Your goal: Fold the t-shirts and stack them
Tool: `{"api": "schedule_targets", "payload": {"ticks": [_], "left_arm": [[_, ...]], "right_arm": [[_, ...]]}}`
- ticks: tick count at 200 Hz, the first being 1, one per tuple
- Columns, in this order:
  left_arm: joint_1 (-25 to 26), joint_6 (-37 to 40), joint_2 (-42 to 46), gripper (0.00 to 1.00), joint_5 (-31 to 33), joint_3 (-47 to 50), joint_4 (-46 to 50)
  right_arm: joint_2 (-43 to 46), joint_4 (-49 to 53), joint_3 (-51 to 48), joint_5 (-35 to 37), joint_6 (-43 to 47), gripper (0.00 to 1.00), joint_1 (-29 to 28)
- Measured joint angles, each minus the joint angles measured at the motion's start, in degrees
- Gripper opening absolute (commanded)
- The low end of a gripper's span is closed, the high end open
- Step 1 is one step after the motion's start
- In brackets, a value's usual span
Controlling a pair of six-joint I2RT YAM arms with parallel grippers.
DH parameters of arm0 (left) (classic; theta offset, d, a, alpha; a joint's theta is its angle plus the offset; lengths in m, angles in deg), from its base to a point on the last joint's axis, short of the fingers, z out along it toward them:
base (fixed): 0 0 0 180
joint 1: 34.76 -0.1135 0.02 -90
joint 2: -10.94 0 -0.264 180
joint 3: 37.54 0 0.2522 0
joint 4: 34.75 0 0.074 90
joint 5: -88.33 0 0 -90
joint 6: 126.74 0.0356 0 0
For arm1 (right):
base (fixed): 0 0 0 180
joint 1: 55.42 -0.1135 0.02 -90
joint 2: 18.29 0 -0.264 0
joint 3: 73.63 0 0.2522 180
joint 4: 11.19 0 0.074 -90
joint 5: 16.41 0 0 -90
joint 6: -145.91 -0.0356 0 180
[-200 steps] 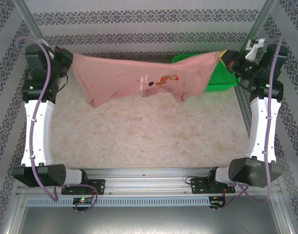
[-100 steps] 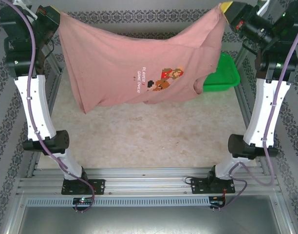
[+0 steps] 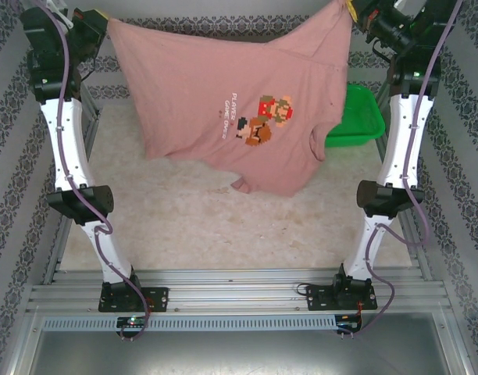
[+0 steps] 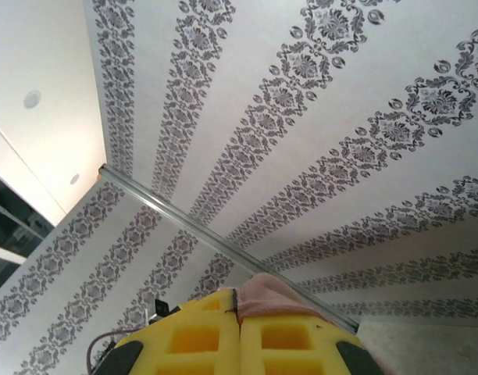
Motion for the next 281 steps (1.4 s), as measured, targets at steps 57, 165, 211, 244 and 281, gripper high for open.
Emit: {"api": "schedule_targets", "payload": {"ticks": [57,165,211,244,281], "left_arm": [[-4.98,-3.63,-0.04,0.0,-3.26,-1.92,-6.51],[-8.55,1.97,35.21,0.0,-6.84,51.32,-7.19],[-8.13,3.78,54.99,0.0,-3.65,91.38,-3.43],[-7.69,7.02,61.24,0.0,3.1,106.25,9.33],[-7.69,10.95,66.95,0.0,12.72,108.1,21.27]], "right_arm": [[0.55,-7.21,1.31,0.35,-4.0,0.0,0.15],[44.48,13.35,-62.18,-3.41,21.7,0.0,0.7],[62.75,19.28,-103.32,-0.59,26.93,0.0,1.92],[71.89,26.53,-115.25,1.55,27.96,0.0,2.78],[77.92,35.6,-116.17,4.72,31.52,0.0,2.99]]}}
